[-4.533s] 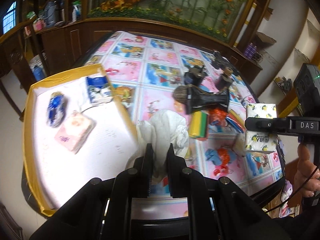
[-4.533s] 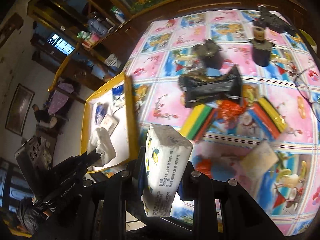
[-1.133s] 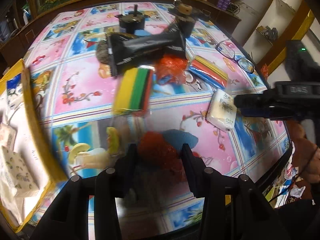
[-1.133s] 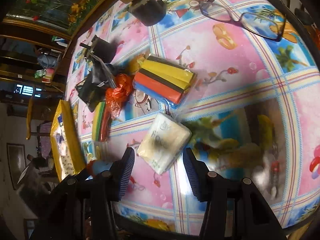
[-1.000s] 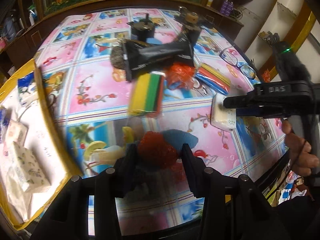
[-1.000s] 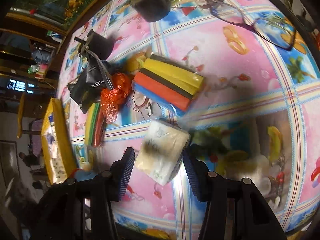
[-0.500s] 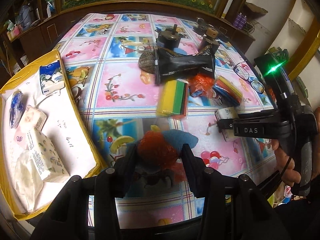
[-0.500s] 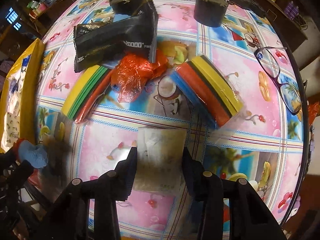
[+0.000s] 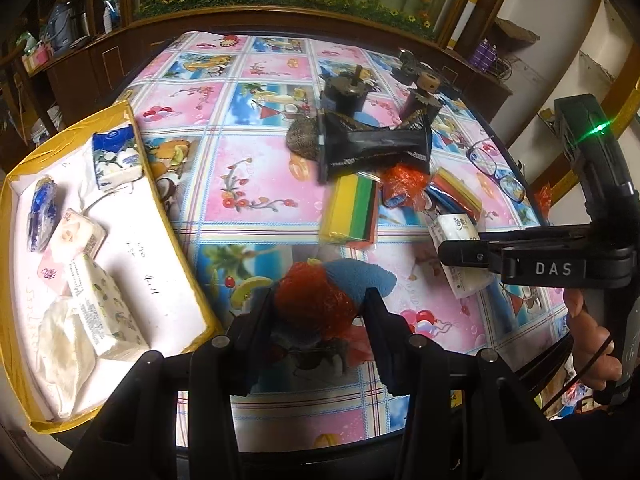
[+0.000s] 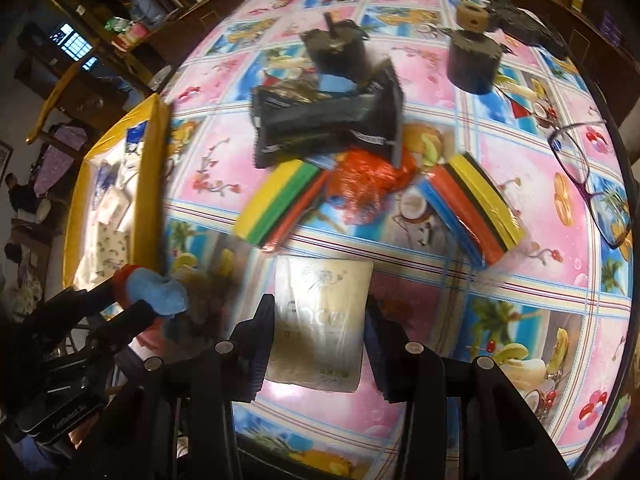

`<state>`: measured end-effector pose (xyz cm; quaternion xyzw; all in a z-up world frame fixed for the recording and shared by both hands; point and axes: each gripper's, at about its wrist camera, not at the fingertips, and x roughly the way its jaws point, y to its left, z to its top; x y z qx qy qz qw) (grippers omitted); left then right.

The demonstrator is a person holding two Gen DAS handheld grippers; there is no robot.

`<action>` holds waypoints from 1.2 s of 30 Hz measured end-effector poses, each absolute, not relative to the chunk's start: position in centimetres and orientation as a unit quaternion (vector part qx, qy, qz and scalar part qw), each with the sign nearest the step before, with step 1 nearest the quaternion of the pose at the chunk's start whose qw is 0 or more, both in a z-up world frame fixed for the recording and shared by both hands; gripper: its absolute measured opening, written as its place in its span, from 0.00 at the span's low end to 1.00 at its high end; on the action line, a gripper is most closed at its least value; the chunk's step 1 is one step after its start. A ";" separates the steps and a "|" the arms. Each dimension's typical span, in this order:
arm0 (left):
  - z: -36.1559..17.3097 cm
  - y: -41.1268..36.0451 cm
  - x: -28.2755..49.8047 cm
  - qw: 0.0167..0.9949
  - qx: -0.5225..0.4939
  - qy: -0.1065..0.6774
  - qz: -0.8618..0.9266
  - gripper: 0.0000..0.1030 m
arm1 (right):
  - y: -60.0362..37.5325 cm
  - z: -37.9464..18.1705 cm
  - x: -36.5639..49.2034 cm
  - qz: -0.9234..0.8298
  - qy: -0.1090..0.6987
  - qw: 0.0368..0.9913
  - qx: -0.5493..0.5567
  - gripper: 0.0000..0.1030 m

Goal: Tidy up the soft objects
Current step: 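Carry the scrubber and Face pack over the yellow tray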

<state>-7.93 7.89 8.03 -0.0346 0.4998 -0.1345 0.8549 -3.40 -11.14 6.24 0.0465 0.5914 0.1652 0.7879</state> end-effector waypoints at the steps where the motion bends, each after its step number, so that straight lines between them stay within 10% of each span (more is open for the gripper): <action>1: 8.2 8.2 -8.0 0.856 -0.038 0.498 -0.132 0.43 | -10.6 6.5 -3.4 0.171 0.590 0.788 0.044 0.44; 36: 10.4 30.6 -6.4 0.869 -0.146 0.470 0.042 0.43 | 7.9 11.4 1.2 0.304 0.561 0.770 -0.006 0.45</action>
